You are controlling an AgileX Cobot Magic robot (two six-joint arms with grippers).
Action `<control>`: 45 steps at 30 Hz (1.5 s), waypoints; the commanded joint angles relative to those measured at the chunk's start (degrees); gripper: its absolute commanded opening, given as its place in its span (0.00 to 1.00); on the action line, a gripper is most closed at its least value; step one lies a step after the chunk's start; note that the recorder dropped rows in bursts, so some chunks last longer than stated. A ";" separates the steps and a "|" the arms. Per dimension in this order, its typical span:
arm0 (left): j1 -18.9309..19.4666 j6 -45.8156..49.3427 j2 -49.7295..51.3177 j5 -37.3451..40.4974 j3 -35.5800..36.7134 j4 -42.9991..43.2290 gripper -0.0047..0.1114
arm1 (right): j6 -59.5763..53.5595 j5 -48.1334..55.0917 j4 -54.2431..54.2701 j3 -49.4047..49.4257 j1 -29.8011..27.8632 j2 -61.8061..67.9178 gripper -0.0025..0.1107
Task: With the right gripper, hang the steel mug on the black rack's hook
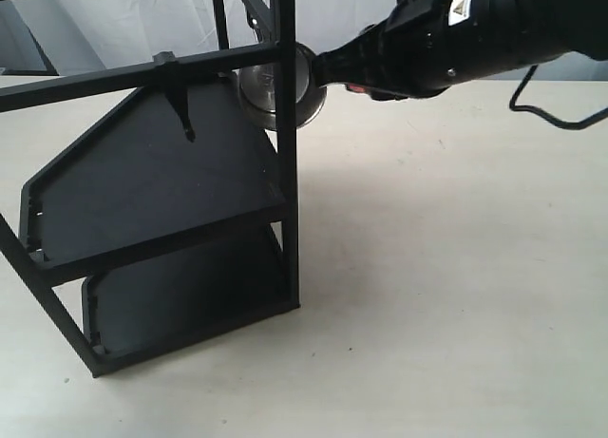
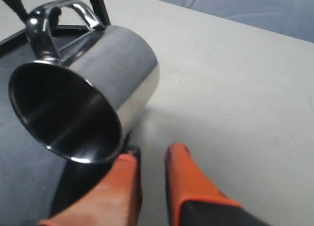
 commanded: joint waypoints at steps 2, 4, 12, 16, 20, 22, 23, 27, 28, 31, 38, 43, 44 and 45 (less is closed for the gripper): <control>0.08 -0.11 -0.28 0.51 -0.02 0.18 0.05 | 9.23 11.35 -15.54 0.07 -0.32 -5.26 0.02; 0.08 -0.11 -0.28 0.26 -0.02 0.17 0.05 | 10.55 15.95 -18.55 0.38 -0.32 -7.22 0.02; -0.03 -0.11 -0.28 0.27 -0.02 0.17 0.05 | 10.55 9.45 -16.44 9.29 -0.22 -18.42 0.02; -0.03 -0.11 -0.28 0.27 -0.02 0.17 0.05 | 10.68 4.94 -16.28 13.93 -0.22 -23.32 0.02; -0.03 -0.11 -0.28 0.27 -0.02 0.17 0.05 | 10.68 6.20 -16.17 13.95 -0.22 -25.32 0.02; -0.03 -0.11 -0.28 0.27 -0.02 0.17 0.05 | 10.68 6.20 -16.17 13.95 -0.22 -25.60 0.02; -0.03 -0.11 -0.28 0.27 -0.02 0.17 0.05 | 10.68 6.20 -16.17 13.95 -0.22 -25.60 0.02; -0.03 -0.11 -0.28 0.27 -0.02 0.17 0.05 | 10.68 6.20 -16.17 13.95 -0.22 -25.60 0.02; -0.03 -0.11 -0.28 0.27 -0.02 0.17 0.05 | 10.68 6.20 -16.17 13.95 -0.22 -25.60 0.02; -0.03 -0.11 -0.28 0.27 -0.02 0.17 0.05 | 10.68 5.65 -17.76 14.70 -0.33 -27.87 0.02; -0.03 -0.11 -0.28 0.27 -0.02 0.17 0.05 | 10.68 -19.10 -22.11 36.78 -10.56 -45.73 0.02; -0.03 -0.11 -0.28 0.27 -0.02 0.17 0.05 | 10.68 -22.32 -14.84 46.80 -19.91 -56.62 0.02; -0.03 -0.11 -0.28 0.27 -0.02 0.17 0.05 | 10.68 -22.32 -14.32 48.66 -21.36 -58.92 0.02; -0.03 -0.11 -0.28 0.27 -0.02 0.17 0.05 | 10.68 -22.18 -14.20 50.07 -22.35 -61.10 0.02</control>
